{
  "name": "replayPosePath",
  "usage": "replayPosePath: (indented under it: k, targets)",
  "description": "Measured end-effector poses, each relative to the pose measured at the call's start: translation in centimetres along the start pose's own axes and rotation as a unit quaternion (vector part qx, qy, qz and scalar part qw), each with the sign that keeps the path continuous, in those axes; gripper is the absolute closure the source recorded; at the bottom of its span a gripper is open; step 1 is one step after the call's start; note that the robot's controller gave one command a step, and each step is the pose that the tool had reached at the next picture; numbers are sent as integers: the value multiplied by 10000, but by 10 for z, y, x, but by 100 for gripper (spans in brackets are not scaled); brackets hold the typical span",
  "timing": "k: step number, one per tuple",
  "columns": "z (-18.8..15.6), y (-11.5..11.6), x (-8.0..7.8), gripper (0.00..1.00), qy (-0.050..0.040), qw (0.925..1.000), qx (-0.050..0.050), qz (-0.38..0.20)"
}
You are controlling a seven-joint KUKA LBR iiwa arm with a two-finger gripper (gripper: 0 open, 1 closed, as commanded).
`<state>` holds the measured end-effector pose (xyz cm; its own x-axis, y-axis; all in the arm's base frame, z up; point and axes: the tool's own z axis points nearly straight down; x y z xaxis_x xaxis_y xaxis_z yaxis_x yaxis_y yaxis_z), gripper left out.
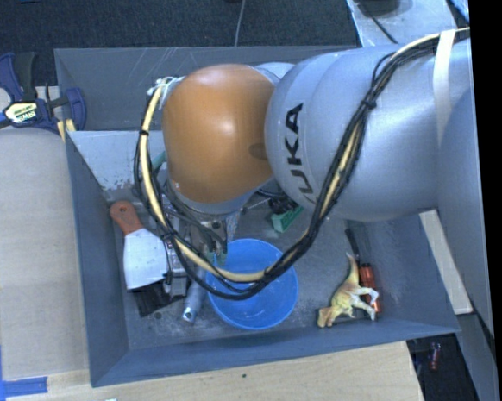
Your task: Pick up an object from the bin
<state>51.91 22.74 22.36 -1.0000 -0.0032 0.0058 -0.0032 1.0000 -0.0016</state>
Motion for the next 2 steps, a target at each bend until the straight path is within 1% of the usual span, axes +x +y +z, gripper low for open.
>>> replayPosePath:
  k: [1,2]
  targets:
    - [-5,-1,-2,0,-40,10000,-14,16]
    - [44,-17,-10,0,-47,9966,-11,-819]
